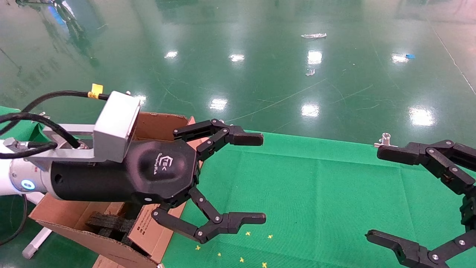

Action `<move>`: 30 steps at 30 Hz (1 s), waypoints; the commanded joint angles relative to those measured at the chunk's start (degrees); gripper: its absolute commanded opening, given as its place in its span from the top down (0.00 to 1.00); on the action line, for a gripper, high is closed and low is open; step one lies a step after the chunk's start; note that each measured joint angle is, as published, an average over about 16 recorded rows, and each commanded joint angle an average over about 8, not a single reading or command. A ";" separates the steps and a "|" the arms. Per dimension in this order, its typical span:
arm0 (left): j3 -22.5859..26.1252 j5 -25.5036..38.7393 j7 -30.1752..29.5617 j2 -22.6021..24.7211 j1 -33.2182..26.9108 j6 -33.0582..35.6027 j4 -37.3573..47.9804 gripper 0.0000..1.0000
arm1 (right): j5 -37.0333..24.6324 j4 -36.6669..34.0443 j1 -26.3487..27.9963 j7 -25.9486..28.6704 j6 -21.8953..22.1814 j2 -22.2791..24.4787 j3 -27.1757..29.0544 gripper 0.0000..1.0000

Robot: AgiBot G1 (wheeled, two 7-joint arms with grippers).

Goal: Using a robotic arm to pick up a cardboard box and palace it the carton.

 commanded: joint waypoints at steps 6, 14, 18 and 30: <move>0.60 0.24 -0.07 0.09 -0.49 -0.15 0.48 0.00 | 0.00 0.00 0.00 0.00 0.00 0.00 0.00 0.00; 0.91 0.35 -0.11 0.13 -0.78 -0.24 0.75 0.00 | 0.00 0.00 0.00 0.00 0.00 0.00 0.00 0.00; 1.01 0.40 -0.12 0.14 -0.87 -0.26 0.82 0.00 | 0.00 0.00 0.00 0.00 0.00 0.00 0.00 0.00; 1.15 0.45 -0.16 0.18 -0.98 -0.30 0.94 0.00 | 0.00 0.00 0.00 0.01 0.00 0.00 0.00 0.00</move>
